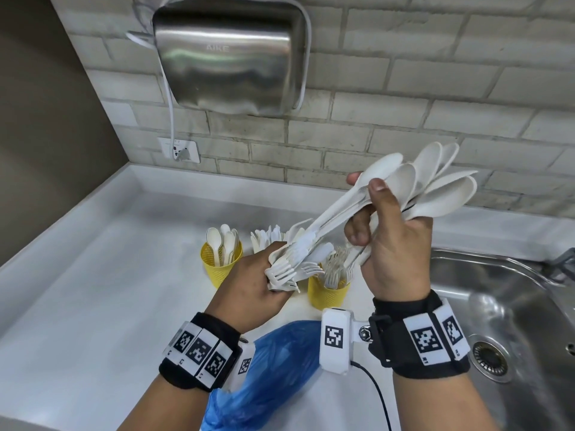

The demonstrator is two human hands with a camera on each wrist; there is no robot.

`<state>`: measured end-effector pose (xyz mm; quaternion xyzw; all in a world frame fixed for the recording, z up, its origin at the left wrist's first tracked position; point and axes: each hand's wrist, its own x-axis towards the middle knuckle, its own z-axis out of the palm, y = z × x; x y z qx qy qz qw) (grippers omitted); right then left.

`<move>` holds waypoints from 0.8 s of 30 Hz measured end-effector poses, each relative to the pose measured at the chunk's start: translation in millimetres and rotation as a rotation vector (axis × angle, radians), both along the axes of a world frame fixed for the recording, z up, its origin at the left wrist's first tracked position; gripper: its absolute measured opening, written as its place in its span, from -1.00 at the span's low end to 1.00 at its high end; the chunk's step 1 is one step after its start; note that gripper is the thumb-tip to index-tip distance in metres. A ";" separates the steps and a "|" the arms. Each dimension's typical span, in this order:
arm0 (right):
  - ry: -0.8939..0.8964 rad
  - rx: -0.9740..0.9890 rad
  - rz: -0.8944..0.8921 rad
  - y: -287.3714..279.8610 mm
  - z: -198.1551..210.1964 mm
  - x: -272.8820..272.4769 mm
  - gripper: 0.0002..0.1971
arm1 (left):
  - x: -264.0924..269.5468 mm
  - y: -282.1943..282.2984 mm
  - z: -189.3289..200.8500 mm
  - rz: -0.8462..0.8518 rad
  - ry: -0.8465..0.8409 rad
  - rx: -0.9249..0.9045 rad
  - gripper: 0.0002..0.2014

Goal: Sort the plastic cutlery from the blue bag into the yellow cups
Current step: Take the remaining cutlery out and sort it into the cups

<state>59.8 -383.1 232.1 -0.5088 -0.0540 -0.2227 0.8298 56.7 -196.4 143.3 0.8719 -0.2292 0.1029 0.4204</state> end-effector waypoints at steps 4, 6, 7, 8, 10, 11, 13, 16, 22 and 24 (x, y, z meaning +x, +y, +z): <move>-0.046 0.150 -0.050 -7.0 3.5 3.9 -0.84 | -1.1 0.4 -0.5 -0.016 0.027 -0.010 -0.71; -0.054 0.187 -0.102 -10.4 7.4 5.9 -0.79 | -2.2 0.1 0.1 -0.018 0.039 -0.027 -0.72; -0.048 0.219 -0.123 -12.9 8.5 7.9 -0.78 | -2.6 -0.1 0.3 -0.018 0.045 -0.034 -0.74; -0.040 0.261 -0.132 -15.4 10.2 9.2 -0.80 | -3.3 -0.5 1.0 -0.021 0.049 -0.041 -0.76; -0.031 0.350 -0.113 -21.4 11.9 12.2 -0.80 | -3.9 -0.9 2.2 -0.023 0.054 -0.062 -0.80; -0.017 0.385 -0.101 -24.7 11.9 13.5 -0.80 | -4.4 -1.3 3.4 -0.017 0.051 -0.081 -0.80; 0.009 0.427 -0.065 -30.0 10.5 14.9 -0.87 | -6.7 -2.0 6.4 0.007 0.048 -0.120 -0.78; 0.044 0.439 -0.006 -33.4 4.8 15.2 -0.92 | -9.0 -3.2 8.1 0.041 0.106 -0.172 -0.84; 0.090 0.400 0.074 -21.5 -9.4 14.2 -0.69 | -12.3 -8.9 11.2 0.097 0.251 -0.388 -0.77; 0.113 0.388 0.121 -17.1 -12.8 13.9 -0.66 | -10.7 -9.3 11.7 0.083 0.294 -0.475 -0.78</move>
